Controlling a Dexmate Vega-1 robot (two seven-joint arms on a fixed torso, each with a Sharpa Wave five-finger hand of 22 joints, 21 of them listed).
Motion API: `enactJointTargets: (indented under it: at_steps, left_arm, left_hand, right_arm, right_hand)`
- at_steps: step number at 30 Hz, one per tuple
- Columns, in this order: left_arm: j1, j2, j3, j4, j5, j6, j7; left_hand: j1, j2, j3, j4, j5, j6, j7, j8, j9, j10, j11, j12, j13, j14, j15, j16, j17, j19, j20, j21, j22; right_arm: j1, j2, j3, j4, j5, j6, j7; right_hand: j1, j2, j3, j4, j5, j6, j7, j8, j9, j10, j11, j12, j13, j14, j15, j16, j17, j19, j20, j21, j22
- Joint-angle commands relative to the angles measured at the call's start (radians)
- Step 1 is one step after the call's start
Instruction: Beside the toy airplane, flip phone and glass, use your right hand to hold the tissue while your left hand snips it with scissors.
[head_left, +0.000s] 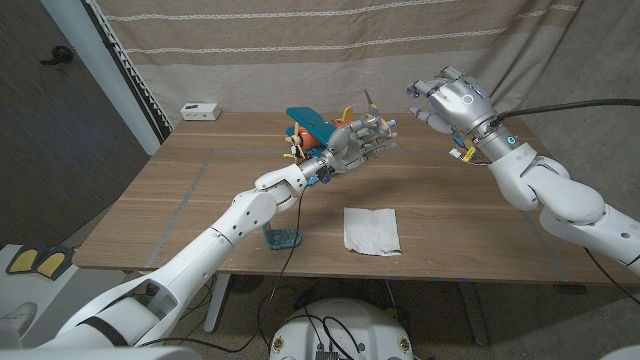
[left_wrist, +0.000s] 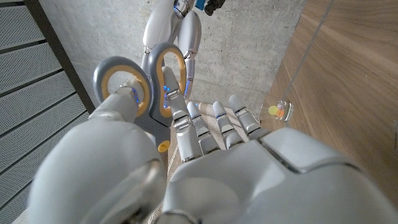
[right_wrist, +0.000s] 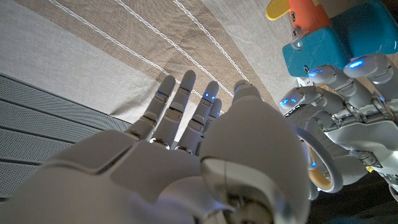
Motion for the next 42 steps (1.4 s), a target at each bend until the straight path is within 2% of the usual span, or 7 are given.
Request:
enactJointTargets:
  at_steps: [1,4,26,34,37,38,42]
  left_arm:
    - [-0.016,-0.040,0.001,0.089,-0.001,-0.092,-0.138]
    - [-0.019,-0.057,0.000,0.116,0.001,-0.118,-0.167]
    - [-0.028,-0.103,0.007,0.161,0.022,-0.151,-0.185]
    - [-0.034,-0.120,0.008,0.184,0.014,-0.153,-0.209]
    - [-0.037,-0.123,0.010,0.191,0.015,-0.153,-0.217]
    - [-0.035,-0.123,0.010,0.187,0.016,-0.151,-0.209]
    - [-0.039,-0.131,0.011,0.200,0.009,-0.149,-0.227]
  left_hand:
    - [-0.005,-0.005,-0.006,-0.002,0.009,0.133,-0.126,0.003,-0.005,0.009,-0.002,-0.011,-0.006,-0.012,-0.173,-0.012,0.000,-0.016,-0.049,-0.004,0.002]
    - [-0.006,-0.006,-0.008,-0.002,0.011,0.136,-0.125,0.001,-0.011,0.008,-0.002,-0.017,-0.012,-0.020,-0.173,-0.018,-0.003,-0.019,-0.049,-0.007,0.002]
    - [-0.007,-0.013,-0.018,-0.005,0.020,0.149,-0.126,-0.009,-0.045,-0.007,-0.002,-0.050,-0.039,-0.032,-0.175,-0.040,-0.015,-0.022,-0.052,-0.017,0.001]
    - [0.017,0.002,-0.011,-0.017,0.022,0.102,-0.129,-0.051,-0.090,-0.006,-0.002,-0.076,-0.064,-0.025,-0.176,-0.055,-0.027,-0.019,-0.049,-0.025,0.001]
    - [0.029,0.006,-0.008,-0.023,0.018,0.074,-0.129,-0.077,-0.117,0.000,-0.002,-0.089,-0.077,-0.021,-0.175,-0.063,-0.033,-0.017,-0.049,-0.031,0.001]
    - [0.037,0.007,-0.007,-0.028,0.015,0.043,-0.131,-0.100,-0.136,0.003,-0.002,-0.098,-0.086,-0.024,-0.173,-0.070,-0.037,-0.015,-0.046,-0.035,0.001]
    - [0.042,0.011,-0.006,-0.029,0.012,0.023,-0.131,-0.118,-0.154,0.006,-0.002,-0.106,-0.094,-0.016,-0.175,-0.073,-0.041,-0.015,-0.048,-0.039,0.001]
  right_arm:
    - [0.016,0.001,-0.010,0.019,0.005,0.003,-0.012]
    - [0.019,0.000,-0.012,0.021,0.008,0.005,-0.013]
    - [0.048,-0.006,-0.028,0.051,0.020,0.027,-0.022]
    - [0.054,-0.007,-0.034,0.058,0.025,0.028,-0.020]
    - [0.053,-0.008,-0.035,0.057,0.026,0.027,-0.018]
    - [0.053,-0.009,-0.035,0.057,0.026,0.026,-0.017]
    - [0.052,-0.011,-0.035,0.056,0.026,0.022,-0.014]
  right_hand:
    - [-0.009,0.003,0.004,-0.003,0.001,0.001,0.003,-0.002,0.005,0.002,-0.004,-0.002,0.000,-0.004,-0.172,0.006,0.004,0.009,0.002,-0.004,0.006]
    - [-0.010,0.003,0.004,-0.003,0.001,0.002,0.002,-0.002,0.005,0.002,-0.005,-0.002,0.000,-0.005,-0.172,0.006,0.004,0.010,0.002,-0.004,0.006]
    - [-0.016,0.003,0.006,-0.006,-0.001,0.004,0.002,-0.005,0.008,0.005,-0.003,-0.001,0.002,-0.007,-0.172,0.011,0.005,0.013,0.002,-0.011,0.006]
    - [-0.017,0.004,0.008,-0.007,-0.001,0.006,0.001,-0.006,0.008,0.005,-0.005,0.000,0.003,-0.010,-0.172,0.011,0.004,0.014,0.003,-0.015,0.006]
    - [-0.017,0.003,0.008,-0.008,-0.001,0.008,0.003,-0.006,0.008,0.005,-0.004,-0.001,0.002,-0.009,-0.172,0.013,0.004,0.013,0.005,-0.017,0.006]
    - [-0.018,0.003,0.008,-0.008,-0.001,0.007,0.002,-0.007,0.008,0.005,-0.005,-0.001,0.003,-0.009,-0.172,0.014,0.004,0.013,0.005,-0.017,0.006]
    - [-0.018,0.003,0.009,-0.009,-0.001,0.008,0.002,-0.008,0.008,0.005,-0.005,-0.001,0.002,-0.012,-0.172,0.012,0.003,0.014,0.006,-0.019,0.006]
